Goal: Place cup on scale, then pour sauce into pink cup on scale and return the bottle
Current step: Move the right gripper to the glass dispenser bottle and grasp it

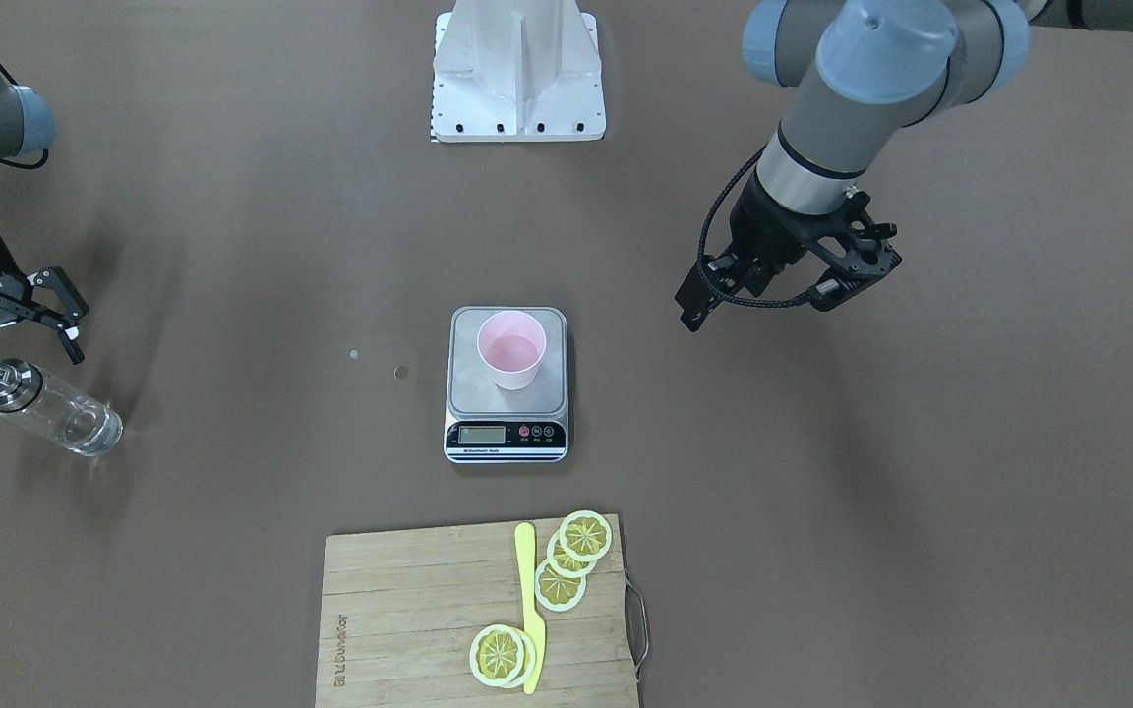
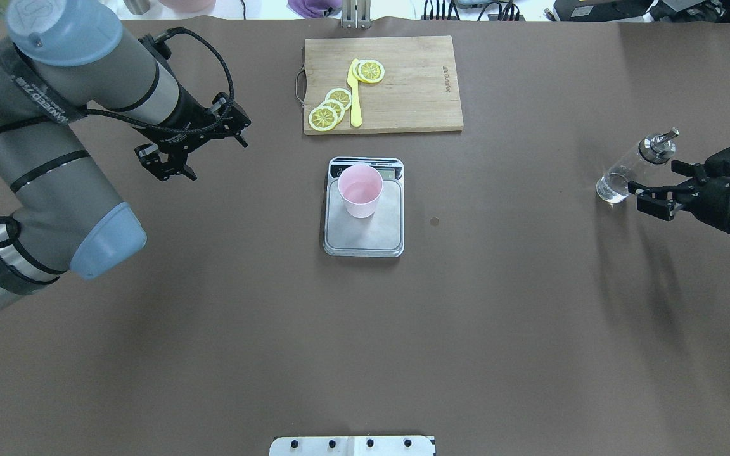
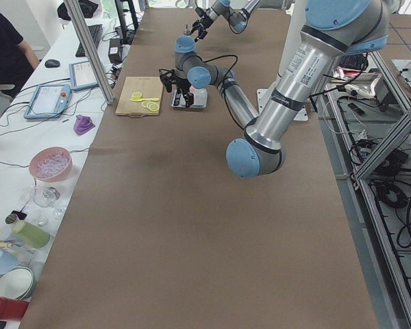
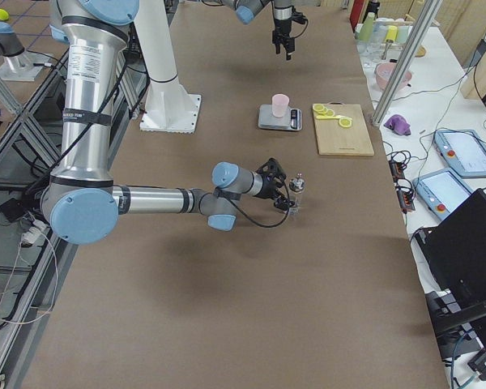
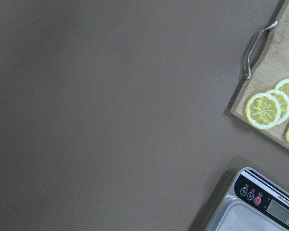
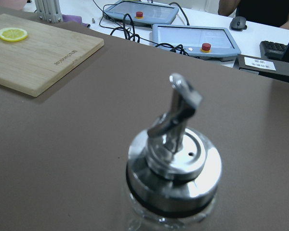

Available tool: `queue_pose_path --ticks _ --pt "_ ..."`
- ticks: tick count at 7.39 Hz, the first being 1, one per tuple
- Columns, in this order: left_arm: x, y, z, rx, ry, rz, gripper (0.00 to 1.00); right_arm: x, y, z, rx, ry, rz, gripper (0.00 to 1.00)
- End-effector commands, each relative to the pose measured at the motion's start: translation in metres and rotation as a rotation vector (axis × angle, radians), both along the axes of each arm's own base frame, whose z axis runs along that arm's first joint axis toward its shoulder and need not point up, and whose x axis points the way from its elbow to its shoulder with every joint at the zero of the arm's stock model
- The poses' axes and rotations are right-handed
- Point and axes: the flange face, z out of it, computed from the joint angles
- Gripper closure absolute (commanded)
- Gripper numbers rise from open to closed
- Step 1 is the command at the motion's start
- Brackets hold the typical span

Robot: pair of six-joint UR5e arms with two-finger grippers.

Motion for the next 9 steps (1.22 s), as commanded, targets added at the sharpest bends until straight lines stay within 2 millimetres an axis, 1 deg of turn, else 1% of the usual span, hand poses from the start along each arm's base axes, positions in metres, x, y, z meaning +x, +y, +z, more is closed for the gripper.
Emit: queue_pose_path --ticks 1,2,4,5,6,8,9 --pt "0.001 -0.001 0.003 -0.003 -0.003 0.000 0.01 -0.012 -0.012 -0.004 0.019 0.003 0.025 0.01" --pt "0.002 -0.002 0.004 -0.003 -0.008 -0.003 0.01 -0.013 -0.013 0.003 0.014 0.012 0.029 0.01" --pt "0.005 -0.005 0.008 -0.003 -0.008 -0.003 0.01 -0.014 -0.014 0.004 0.011 0.014 0.031 0.01" --pt "0.005 -0.006 0.008 0.001 -0.012 -0.009 0.01 -0.020 -0.017 0.001 0.016 0.010 0.028 0.01" --pt "0.005 -0.006 0.007 0.002 -0.011 -0.009 0.01 -0.024 -0.019 0.008 0.008 0.016 0.027 0.01" --pt "0.005 -0.007 0.006 0.005 -0.012 -0.012 0.01 -0.027 -0.023 0.007 0.013 0.020 0.042 0.01" --pt "0.005 -0.007 0.007 0.004 -0.013 -0.012 0.01 -0.030 -0.025 0.004 0.018 0.014 0.041 0.01"
